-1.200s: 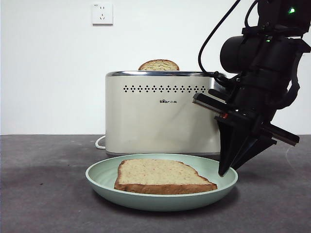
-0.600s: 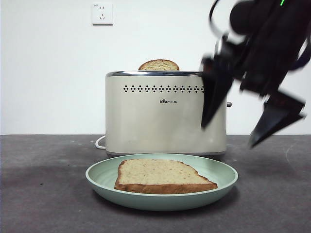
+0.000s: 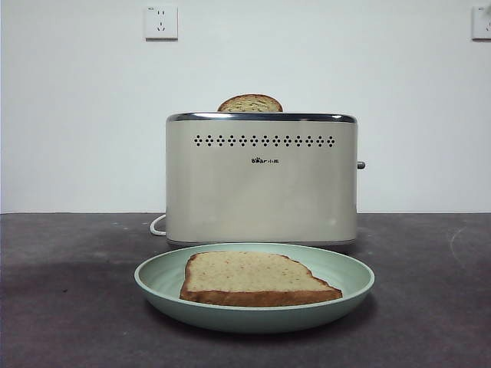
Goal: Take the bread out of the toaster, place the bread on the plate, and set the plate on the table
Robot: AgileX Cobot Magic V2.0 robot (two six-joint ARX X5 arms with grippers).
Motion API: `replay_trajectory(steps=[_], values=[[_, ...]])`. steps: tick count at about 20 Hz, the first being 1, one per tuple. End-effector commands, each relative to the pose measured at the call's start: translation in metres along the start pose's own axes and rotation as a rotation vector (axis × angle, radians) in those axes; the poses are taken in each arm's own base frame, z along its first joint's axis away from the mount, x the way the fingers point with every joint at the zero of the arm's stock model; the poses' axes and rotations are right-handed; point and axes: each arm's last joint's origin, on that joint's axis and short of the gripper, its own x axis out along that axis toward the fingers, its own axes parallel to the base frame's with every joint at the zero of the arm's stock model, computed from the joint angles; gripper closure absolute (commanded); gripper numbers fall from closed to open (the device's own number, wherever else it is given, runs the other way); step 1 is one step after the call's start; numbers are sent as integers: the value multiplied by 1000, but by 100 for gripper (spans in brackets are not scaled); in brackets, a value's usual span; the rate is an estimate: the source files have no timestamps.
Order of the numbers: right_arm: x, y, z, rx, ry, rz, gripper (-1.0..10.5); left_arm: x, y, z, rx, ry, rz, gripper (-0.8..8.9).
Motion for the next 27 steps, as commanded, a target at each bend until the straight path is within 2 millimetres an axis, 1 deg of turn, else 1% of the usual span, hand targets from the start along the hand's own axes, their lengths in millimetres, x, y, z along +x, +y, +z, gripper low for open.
replay_trajectory(steps=[1,3,5,9,19,24,26,27], values=[[-11,4,-12,-22,-11,26,950,0,0,-1,12,10,-3,822],[-17,6,-20,-22,-10,25,962,0,0,-3,9,24,-2,822],[-18,6,-22,-15,6,23,962,0,0,-3,8,27,-2,822],[-17,6,-22,-14,7,21,945,0,0,-3,7,29,0,822],[-18,6,-23,-16,3,18,945,0,0,-3,7,30,4,821],[-18,6,-23,-16,3,18,945,0,0,0,13,-2,6,821],[-18,6,-23,-16,3,17,945,0,-1,8,63,-89,-6,821],[-18,6,-23,-16,3,18,945,-1,-2,17,134,-180,-3,821]])
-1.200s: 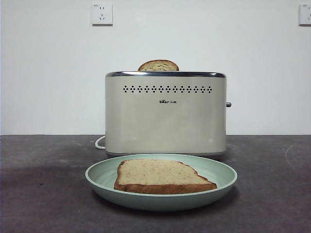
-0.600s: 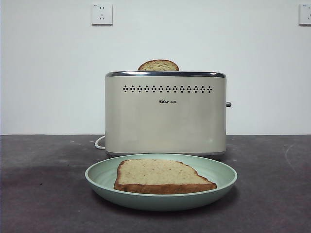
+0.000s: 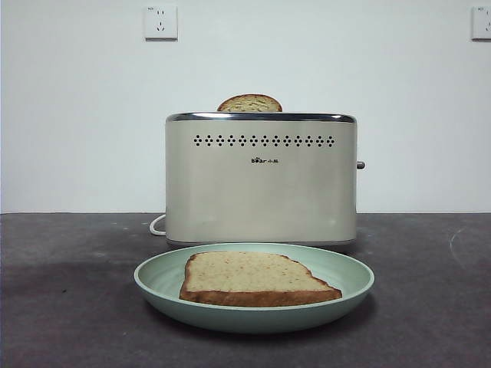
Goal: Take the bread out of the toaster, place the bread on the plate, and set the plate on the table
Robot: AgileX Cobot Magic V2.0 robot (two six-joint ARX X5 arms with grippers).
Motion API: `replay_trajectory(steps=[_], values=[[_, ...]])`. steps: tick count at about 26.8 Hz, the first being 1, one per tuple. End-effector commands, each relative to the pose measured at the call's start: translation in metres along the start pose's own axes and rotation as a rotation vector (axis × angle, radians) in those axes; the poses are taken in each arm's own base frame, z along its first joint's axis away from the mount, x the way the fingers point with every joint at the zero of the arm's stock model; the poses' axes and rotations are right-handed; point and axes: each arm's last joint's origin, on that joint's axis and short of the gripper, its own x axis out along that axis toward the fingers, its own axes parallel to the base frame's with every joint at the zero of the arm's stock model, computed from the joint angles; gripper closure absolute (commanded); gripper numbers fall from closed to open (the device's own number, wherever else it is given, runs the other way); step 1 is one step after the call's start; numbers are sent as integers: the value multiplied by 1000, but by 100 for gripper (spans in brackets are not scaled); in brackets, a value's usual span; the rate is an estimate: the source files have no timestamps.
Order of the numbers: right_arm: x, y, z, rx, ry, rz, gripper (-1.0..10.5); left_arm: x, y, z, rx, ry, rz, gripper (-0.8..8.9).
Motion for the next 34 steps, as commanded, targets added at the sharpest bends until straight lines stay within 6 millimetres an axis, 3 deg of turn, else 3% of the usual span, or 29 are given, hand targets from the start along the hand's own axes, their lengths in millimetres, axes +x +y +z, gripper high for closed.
replay_trajectory(steps=[1,3,5,10,19,22,28,34], values=[[1,0,-1,-6,0,-1,945,-1,1,17,148,-182,7,818],[1,0,-1,-6,0,-1,945,-4,4,31,241,-369,-12,817],[1,0,-1,-6,0,-1,945,-1,12,30,313,-538,-19,817],[1,0,-1,-6,0,-1,945,17,32,-8,353,-679,115,817],[1,0,-1,-6,0,-1,945,51,61,-119,192,-540,506,817],[1,0,-1,-6,0,-1,945,58,65,-150,167,-503,556,817],[1,0,-1,-6,0,-1,945,70,69,-198,110,-482,598,817],[1,0,-1,-6,0,-1,945,80,72,-229,5,-417,604,817]])
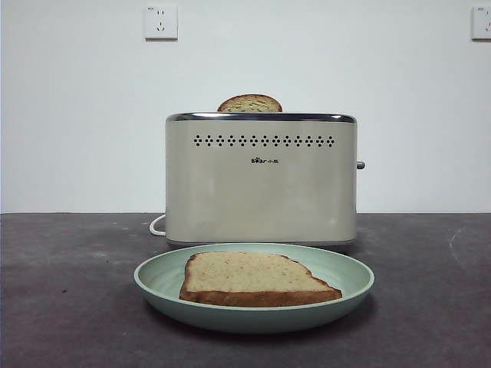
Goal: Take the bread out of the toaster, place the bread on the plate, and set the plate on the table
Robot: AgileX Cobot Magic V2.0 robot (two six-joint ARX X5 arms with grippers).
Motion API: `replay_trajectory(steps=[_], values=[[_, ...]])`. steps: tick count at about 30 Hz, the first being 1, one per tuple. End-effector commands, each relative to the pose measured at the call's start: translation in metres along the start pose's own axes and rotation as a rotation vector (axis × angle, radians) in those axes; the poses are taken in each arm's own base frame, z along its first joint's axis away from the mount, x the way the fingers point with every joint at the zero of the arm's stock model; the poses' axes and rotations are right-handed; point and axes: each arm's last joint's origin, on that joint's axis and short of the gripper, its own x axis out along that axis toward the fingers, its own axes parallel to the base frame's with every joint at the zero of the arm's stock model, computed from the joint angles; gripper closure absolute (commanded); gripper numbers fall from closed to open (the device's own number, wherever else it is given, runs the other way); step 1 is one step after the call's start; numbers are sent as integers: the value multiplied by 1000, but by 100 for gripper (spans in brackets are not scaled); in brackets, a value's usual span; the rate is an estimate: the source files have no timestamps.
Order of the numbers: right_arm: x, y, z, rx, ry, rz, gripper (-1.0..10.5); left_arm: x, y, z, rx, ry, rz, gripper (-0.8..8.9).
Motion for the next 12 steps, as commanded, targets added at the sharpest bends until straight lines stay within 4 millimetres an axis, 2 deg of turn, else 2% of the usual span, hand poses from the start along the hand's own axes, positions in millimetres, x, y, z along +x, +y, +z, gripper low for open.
replay_trajectory(steps=[1,6,12], values=[[1,0,-1,-6,0,-1,945,-2,0,-9,-49,61,8,817],[1,0,-1,-6,1,-2,945,-9,-2,-20,-66,152,7,817],[1,0,-1,-6,0,-1,945,-8,-1,-19,-102,143,12,817]])
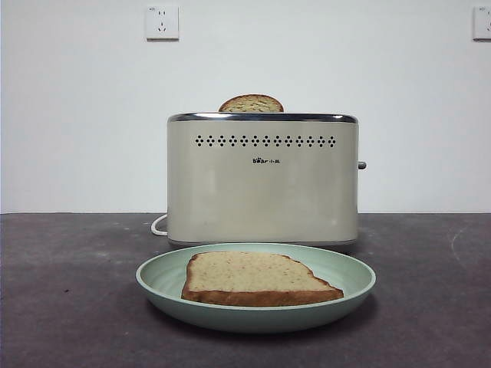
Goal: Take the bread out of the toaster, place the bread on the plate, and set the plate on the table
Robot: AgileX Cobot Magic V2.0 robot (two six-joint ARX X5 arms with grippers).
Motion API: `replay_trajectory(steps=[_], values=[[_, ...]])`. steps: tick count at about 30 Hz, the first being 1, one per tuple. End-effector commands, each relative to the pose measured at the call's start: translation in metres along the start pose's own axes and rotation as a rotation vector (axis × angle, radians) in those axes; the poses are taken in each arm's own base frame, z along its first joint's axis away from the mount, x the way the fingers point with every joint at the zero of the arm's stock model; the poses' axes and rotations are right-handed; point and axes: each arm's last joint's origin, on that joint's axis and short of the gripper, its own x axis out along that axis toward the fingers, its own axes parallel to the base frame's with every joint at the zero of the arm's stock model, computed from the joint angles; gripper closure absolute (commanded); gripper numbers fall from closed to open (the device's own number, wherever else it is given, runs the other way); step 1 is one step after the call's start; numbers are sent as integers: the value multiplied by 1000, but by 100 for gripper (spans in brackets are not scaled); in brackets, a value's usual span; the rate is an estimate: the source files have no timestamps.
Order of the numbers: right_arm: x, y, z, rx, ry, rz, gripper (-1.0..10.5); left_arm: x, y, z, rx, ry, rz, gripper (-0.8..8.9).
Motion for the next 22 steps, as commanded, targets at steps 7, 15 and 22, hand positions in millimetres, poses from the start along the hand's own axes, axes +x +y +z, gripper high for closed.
replay_trajectory(steps=[7,15,22], values=[[1,0,-1,-6,0,-1,945,1,0,-4,-27,6,10,817],[1,0,-1,-6,0,-1,945,1,0,-4,-27,6,11,817],[-1,-1,-1,-47,-22,-27,945,1,0,-4,-27,6,11,817]])
